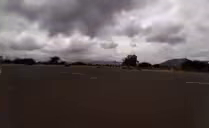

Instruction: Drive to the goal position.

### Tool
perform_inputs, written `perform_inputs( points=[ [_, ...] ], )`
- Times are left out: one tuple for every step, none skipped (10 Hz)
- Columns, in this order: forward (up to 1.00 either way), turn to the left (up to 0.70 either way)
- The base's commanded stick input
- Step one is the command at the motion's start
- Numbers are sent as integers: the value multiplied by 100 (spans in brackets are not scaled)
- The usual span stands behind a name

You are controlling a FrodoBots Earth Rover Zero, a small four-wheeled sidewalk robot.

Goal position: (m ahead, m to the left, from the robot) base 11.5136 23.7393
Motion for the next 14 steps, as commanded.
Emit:
perform_inputs(
  points=[
    [0,50],
    [0,50],
    [0,50],
    [0,50],
    [0,50],
    [0,50],
    [0,50],
    [0,50],
    [0,35],
    [0,13],
    [0,0],
    [0,0],
    [0,0],
    [0,0]
  ],
)
